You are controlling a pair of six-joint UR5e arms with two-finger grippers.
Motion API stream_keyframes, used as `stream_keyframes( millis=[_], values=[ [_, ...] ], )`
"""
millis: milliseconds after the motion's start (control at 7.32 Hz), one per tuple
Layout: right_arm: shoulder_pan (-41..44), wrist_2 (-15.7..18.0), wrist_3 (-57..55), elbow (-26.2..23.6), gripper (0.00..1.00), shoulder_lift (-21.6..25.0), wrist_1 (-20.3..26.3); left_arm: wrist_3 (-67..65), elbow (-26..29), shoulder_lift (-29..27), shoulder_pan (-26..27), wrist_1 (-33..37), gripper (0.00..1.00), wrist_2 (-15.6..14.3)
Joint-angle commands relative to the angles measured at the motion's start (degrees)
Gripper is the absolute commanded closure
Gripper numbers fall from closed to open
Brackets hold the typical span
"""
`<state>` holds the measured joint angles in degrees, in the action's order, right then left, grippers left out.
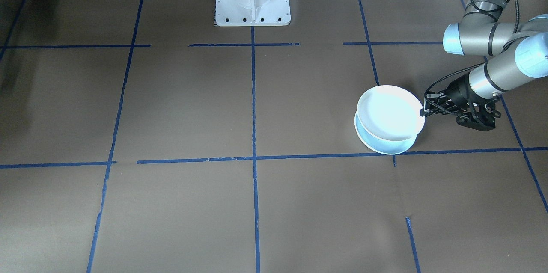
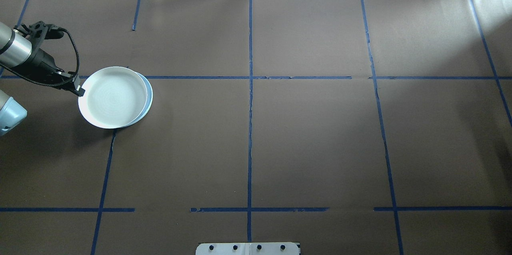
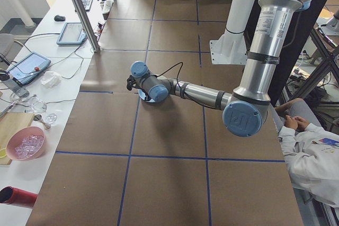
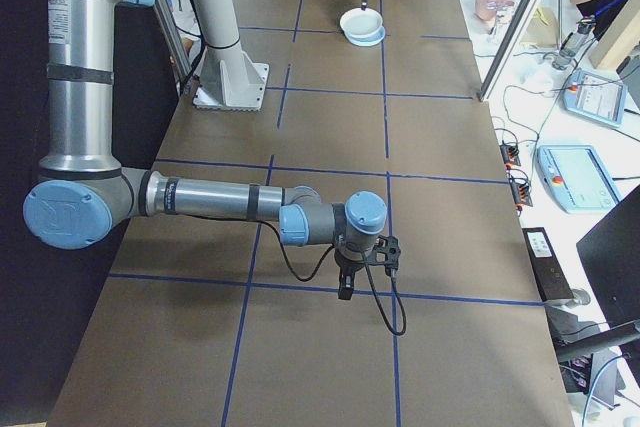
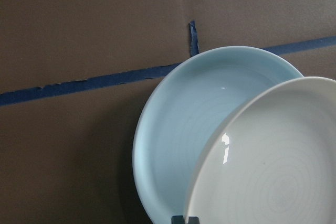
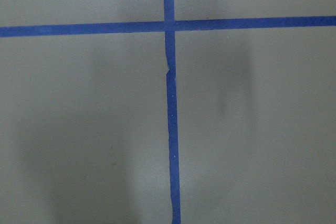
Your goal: Stack plate in center
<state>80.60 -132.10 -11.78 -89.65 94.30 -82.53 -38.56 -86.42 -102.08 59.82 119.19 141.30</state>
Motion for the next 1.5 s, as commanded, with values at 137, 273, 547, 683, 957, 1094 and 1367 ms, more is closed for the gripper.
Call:
stream_keyframes(
  millis=[137,273,547,683,957,1094,1367],
  values=[
    [0.00,0.00,0.00,0.00,0.00,0.00,0.00,-0.89,4.57,-2.50,1.00,2.78,1.00,1.78],
    [0.00,0.00,0.00,0.00,0.00,0.00,0.00,-2.47,6.07,-3.47,1.00,4.10,1.00,1.79],
    [0.00,0.00,0.00,0.00,0.00,0.00,0.00,-2.48,6.61,-3.65,1.00,4.12,1.00,1.70],
    [0.00,0.00,0.00,0.00,0.00,0.00,0.00,-2.48,7.13,-3.65,0.91,4.12,1.00,1.61],
    [0.00,0.00,0.00,0.00,0.00,0.00,0.00,-2.48,7.31,-3.83,0.82,4.12,0.86,1.70],
    [0.08,0.00,0.00,0.00,0.00,0.00,0.00,-2.48,7.49,-3.91,0.82,4.12,0.46,1.70],
    [0.00,0.00,0.00,0.00,0.00,0.00,0.00,-2.31,7.58,-3.83,0.82,4.12,0.22,1.61]
  ],
)
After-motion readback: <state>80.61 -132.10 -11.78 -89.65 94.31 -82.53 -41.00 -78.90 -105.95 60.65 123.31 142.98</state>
